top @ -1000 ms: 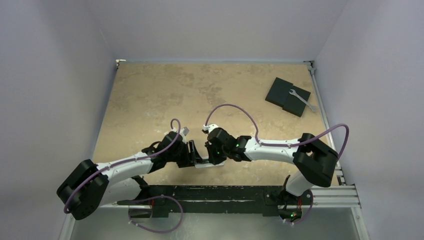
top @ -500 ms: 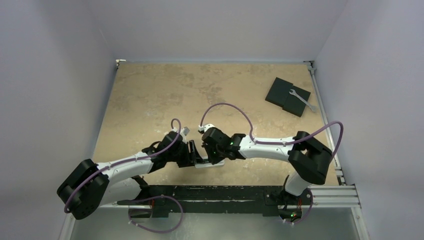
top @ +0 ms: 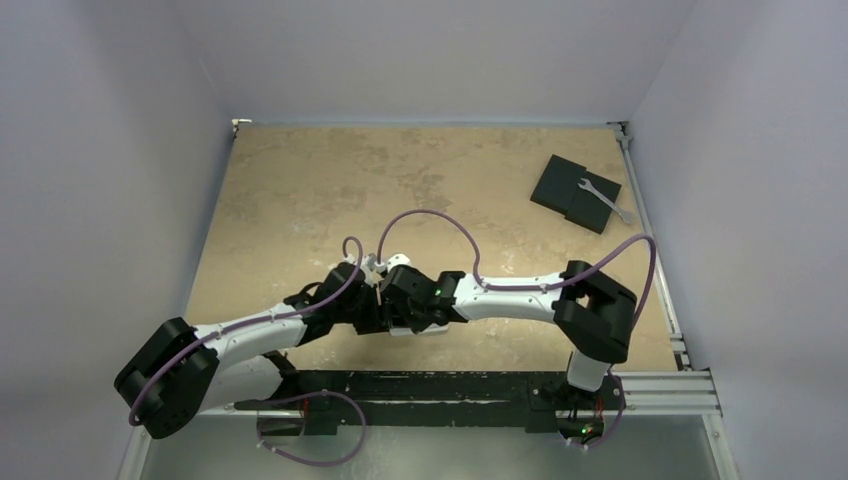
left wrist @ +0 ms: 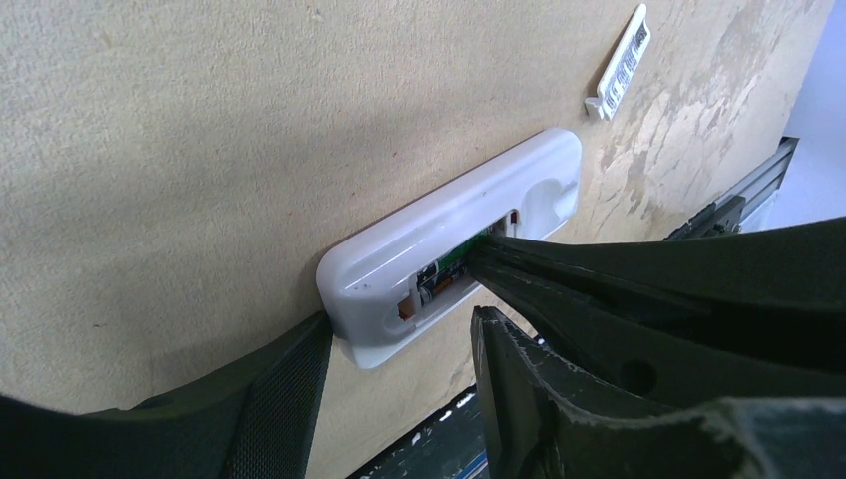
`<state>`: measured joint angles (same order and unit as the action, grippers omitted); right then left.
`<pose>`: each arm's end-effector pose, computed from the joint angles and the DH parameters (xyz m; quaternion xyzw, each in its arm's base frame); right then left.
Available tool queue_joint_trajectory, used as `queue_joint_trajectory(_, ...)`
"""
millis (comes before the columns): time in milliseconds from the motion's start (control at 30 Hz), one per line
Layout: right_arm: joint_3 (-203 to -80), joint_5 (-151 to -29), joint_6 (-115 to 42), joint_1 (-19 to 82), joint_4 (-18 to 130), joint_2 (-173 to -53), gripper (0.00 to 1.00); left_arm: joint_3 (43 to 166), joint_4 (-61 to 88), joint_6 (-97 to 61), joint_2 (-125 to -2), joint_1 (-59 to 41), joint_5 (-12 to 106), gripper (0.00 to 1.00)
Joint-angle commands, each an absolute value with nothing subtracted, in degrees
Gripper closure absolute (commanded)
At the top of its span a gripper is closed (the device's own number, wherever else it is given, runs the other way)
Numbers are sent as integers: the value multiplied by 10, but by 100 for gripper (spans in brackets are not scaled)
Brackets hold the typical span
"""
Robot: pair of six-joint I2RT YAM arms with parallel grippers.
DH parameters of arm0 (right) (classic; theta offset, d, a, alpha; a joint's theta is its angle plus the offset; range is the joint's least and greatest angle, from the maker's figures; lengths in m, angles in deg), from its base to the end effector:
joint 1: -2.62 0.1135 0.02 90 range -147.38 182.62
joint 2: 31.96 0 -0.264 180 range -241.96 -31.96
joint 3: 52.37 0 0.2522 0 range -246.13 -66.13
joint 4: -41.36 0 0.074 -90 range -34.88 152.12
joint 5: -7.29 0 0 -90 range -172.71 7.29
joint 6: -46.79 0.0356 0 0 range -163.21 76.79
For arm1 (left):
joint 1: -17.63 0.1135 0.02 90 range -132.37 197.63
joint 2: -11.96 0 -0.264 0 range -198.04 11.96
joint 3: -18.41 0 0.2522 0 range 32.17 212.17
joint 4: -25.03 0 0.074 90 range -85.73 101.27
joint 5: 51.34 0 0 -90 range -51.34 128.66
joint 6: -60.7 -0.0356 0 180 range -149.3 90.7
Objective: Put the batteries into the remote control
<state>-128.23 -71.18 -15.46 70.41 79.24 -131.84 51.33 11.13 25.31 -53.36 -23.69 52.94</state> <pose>0.1377 0.3185 0.1749 -0.3075 0.9152 0.1134 0.2345 0.1427 -0.1371 0.1398 -0.0606 0.9201 -0.3515 0.1616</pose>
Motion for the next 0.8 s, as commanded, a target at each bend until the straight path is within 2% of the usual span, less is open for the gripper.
queue_joint_trajectory(0, -1274, -685, -152, 720, 829, -1382, 97, 518, 125, 235, -537, -239, 519, 46)
queue_joint_trajectory(533, -1302, -628, -131, 721, 867, -1343, 92, 511, 114, 230, -516, -239, 513, 46)
queue_joint_trajectory(767, -1300, -606, -129, 721, 859, -1292, 82, 519, 91, 224, -518, -239, 506, 46)
